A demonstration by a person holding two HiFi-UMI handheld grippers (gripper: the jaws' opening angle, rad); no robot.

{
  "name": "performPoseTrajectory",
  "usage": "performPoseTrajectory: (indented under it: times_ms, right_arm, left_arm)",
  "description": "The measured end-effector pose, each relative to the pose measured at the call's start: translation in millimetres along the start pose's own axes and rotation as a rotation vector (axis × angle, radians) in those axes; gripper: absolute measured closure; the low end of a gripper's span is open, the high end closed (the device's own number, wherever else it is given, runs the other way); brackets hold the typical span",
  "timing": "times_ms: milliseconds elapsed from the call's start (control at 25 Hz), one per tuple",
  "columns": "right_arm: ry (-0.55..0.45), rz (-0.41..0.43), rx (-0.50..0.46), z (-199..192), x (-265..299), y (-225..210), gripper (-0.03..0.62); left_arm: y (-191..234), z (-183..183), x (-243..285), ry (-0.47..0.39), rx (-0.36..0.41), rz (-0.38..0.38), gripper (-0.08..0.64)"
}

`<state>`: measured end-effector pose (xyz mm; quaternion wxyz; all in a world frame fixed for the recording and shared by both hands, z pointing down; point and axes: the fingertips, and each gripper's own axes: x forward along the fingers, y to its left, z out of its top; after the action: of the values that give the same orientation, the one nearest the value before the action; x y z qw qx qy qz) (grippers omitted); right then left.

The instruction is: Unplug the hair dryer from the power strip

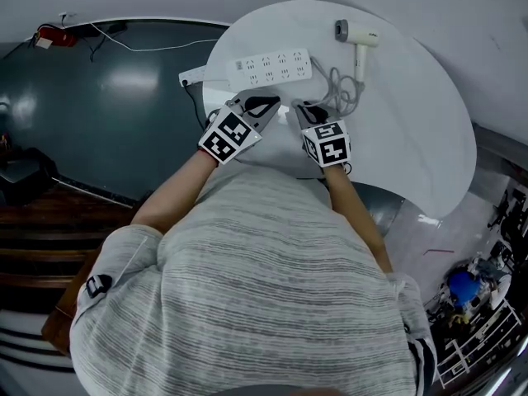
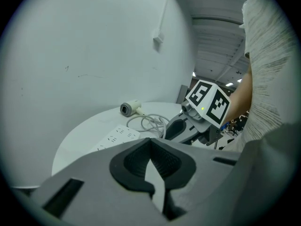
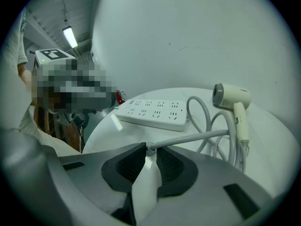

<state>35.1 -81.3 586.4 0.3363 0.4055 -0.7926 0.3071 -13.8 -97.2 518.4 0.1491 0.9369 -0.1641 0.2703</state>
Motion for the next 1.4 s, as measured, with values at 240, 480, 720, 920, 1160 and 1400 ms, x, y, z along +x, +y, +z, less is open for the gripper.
performPoseTrajectory:
  times_ms: [240, 480, 720, 920, 1160, 1400]
  right_arm:
    - [0.021, -0.009, 0.084, 1, -27, 4, 0.5]
    - [-0.002, -0.007, 0.132, 3, -62, 10, 0.468]
    - [-0.232, 0.029, 0.059, 48, -87, 22, 0.469]
    - [-0.386, 0.08, -0.038, 80, -104, 35, 0.509]
    - [-0.51, 0.096, -0.115, 104, -121, 41, 0.568]
    - [-0.498, 0.105, -0.127, 106, -121, 42, 0.568]
  left_arm:
    - [1, 15, -7, -0.049, -0.044, -0.003, 0.554]
    - [-7, 33, -15, -0.103, -0.051, -0.012, 0.554]
    - [-17, 55, -28, -0.176, -0.056, -0.038, 0.554]
    - [-28, 68, -42, -0.245, -0.056, -0.085, 0.554]
    - [-31, 75, -48, -0.291, -0.063, -0.103, 0.554]
    - [-31, 80, -46, -0.307, -0.065, -0.092, 0.554]
